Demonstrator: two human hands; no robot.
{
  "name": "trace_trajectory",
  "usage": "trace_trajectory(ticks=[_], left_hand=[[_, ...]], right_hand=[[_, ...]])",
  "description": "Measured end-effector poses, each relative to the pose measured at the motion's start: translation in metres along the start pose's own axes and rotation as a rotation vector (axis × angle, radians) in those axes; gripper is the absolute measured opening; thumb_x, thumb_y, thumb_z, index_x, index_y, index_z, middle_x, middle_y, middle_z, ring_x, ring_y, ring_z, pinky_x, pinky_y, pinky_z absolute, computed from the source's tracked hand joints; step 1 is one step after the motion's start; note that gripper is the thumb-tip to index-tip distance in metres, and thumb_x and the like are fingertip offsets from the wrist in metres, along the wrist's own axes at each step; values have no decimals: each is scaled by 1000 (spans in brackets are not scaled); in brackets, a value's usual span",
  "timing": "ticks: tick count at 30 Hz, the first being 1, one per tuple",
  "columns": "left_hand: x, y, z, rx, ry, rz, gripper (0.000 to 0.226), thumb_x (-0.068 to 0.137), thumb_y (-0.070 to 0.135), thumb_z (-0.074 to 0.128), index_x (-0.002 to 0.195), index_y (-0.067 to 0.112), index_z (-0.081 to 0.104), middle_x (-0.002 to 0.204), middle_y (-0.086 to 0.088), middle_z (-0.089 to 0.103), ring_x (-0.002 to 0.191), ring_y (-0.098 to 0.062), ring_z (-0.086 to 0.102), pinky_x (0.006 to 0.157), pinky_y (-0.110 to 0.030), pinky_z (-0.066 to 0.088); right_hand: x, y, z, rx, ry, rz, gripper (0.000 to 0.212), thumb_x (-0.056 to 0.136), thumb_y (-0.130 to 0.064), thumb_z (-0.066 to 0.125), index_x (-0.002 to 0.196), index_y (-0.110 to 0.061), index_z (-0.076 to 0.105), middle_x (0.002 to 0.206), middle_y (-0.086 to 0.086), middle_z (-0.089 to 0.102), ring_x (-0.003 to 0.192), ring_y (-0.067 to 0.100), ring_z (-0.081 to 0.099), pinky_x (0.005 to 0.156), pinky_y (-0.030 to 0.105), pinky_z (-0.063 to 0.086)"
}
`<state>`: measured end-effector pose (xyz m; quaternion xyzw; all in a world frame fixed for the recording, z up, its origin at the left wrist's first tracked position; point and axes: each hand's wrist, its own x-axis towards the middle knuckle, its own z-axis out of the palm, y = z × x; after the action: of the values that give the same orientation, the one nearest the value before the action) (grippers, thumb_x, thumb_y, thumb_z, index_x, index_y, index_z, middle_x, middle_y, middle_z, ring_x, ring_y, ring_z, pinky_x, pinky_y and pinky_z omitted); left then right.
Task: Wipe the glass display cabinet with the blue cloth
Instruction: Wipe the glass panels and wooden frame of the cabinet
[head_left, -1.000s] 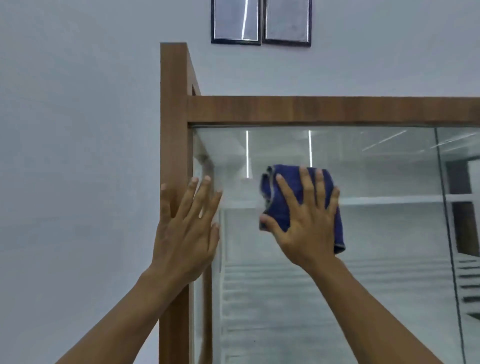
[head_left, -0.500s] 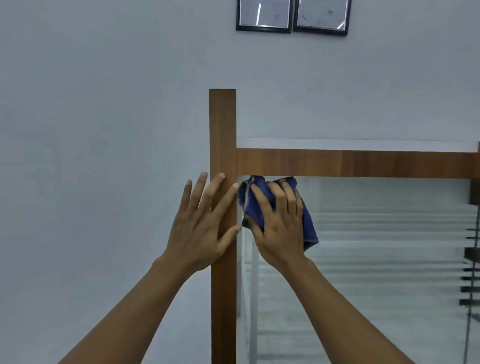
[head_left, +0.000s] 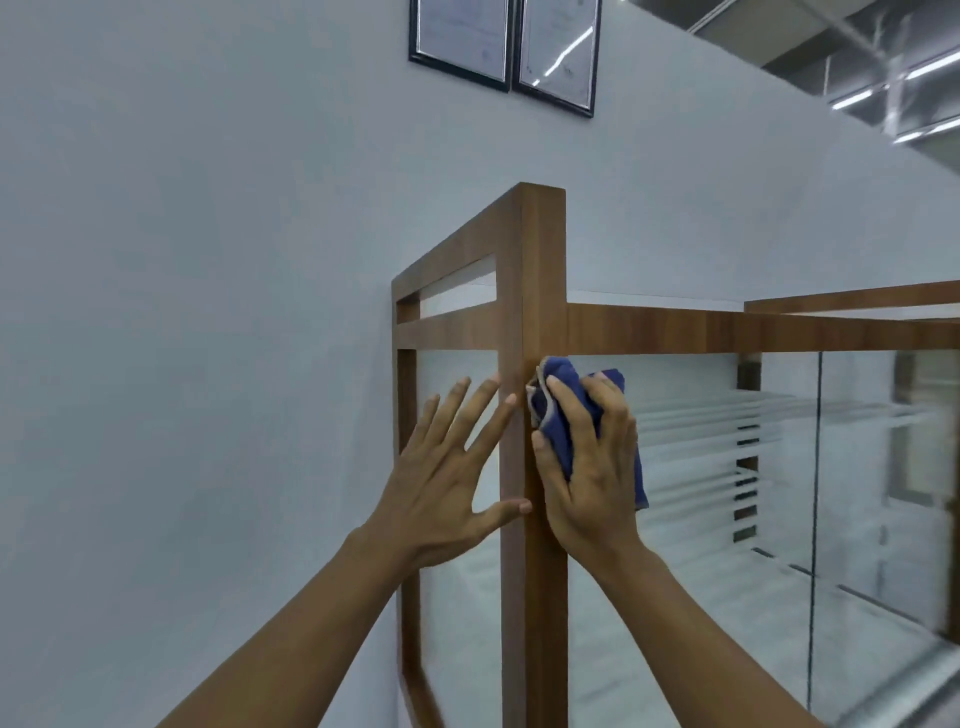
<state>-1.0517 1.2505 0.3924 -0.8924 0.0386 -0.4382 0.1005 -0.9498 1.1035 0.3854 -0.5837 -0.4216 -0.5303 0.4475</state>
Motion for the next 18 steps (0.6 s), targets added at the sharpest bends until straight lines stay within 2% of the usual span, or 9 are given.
trace_trajectory(ticks=[3, 6, 9, 12, 14, 18], left_hand=[[4, -16, 11, -126, -1, 66, 88, 87, 82, 21, 154, 39, -16, 167, 5, -14, 154, -18, -13, 125, -54, 7], [9, -35, 25, -212, 40, 106, 88, 86, 81, 24, 152, 43, -19, 165, 11, -18, 154, -15, -14, 126, -52, 4], [17, -58, 43, -258, 82, 102, 87, 85, 83, 21, 152, 43, -18, 166, 9, -15, 154, -14, -15, 126, -48, 0], [32, -80, 55, -335, 90, 104, 85, 82, 86, 16, 148, 49, -23, 164, 8, -15, 153, -13, -17, 124, -41, -9], [43, -92, 64, -356, 98, 117, 85, 82, 87, 16, 149, 49, -20, 166, 7, -13, 153, -14, -15, 122, -39, -12], [62, -109, 84, -393, 172, 209, 85, 85, 83, 25, 154, 43, -3, 166, 3, -4, 154, -21, -5, 121, -41, -9]], right_hand=[[-2, -9, 7, -118, -57, -42, 57, 95, -47, 50, 145, -23, 35, 147, 2, 28, 137, 29, 35, 108, 57, 42], [2, -18, 14, -225, -36, -79, 64, 90, -39, 57, 147, -22, 33, 149, 3, 27, 140, 31, 32, 112, 56, 38], [15, -33, 25, -505, 1, -177, 73, 82, -27, 69, 146, -21, 34, 147, 8, 29, 140, 33, 28, 114, 57, 35], [25, -44, 41, -876, -58, -250, 87, 74, -21, 81, 147, -17, 35, 147, 10, 31, 140, 36, 25, 120, 51, 11], [28, -46, 46, -1064, -88, -287, 85, 74, -19, 79, 148, -14, 38, 146, 12, 33, 141, 38, 24, 119, 51, 2], [28, -56, 54, -1324, -110, -290, 75, 79, -16, 73, 147, -11, 44, 144, 14, 34, 140, 38, 25, 121, 51, 0]])
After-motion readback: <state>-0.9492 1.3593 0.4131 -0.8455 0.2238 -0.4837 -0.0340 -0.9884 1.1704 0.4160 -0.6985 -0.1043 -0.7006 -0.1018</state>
